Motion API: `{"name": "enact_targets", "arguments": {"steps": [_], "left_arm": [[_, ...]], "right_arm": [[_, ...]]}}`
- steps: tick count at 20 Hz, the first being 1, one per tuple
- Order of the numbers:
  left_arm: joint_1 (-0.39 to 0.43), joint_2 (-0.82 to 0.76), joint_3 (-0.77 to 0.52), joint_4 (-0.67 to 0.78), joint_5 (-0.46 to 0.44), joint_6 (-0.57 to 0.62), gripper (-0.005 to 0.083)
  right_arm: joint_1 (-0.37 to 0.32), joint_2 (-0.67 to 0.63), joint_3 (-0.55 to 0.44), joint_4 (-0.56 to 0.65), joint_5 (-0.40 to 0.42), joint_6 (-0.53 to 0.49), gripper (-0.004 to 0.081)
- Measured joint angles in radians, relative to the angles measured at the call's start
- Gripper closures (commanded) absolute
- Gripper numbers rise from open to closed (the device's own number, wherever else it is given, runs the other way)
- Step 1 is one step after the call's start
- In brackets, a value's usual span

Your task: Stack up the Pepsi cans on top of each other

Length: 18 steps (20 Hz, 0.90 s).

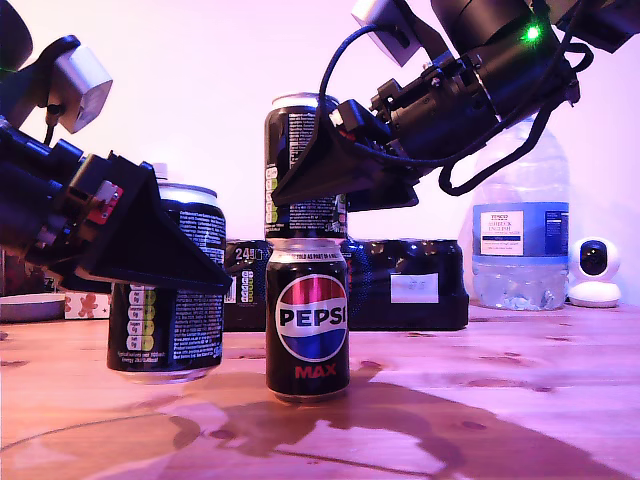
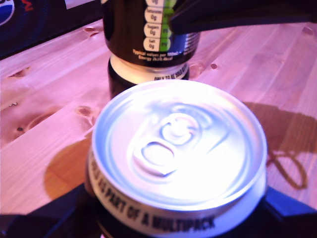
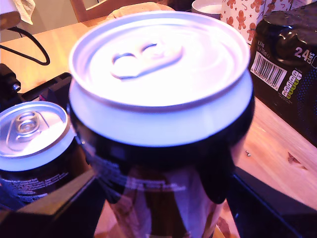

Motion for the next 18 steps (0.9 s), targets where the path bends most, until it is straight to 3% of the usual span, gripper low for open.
{"name": "enact_targets", "arguments": {"steps": [3,9,18], "left_arm": [[0.0,0.0,0.0,0.0,0.0,0.0,0.0419],[0.0,0.0,0.0,0.0,0.0,0.0,0.0419],[0.0,0.0,0.0,0.0,0.0,0.0,0.0419]], "right_arm": [[0.0,0.0,0.0,-0.004,0.0,0.0,0.0163],[0.0,-0.002,0.0,-0.031,0.002,0.003,0.0024],[0.0,-0.002,0.0,-0.028,0.018,0.016,0.0024]]}}
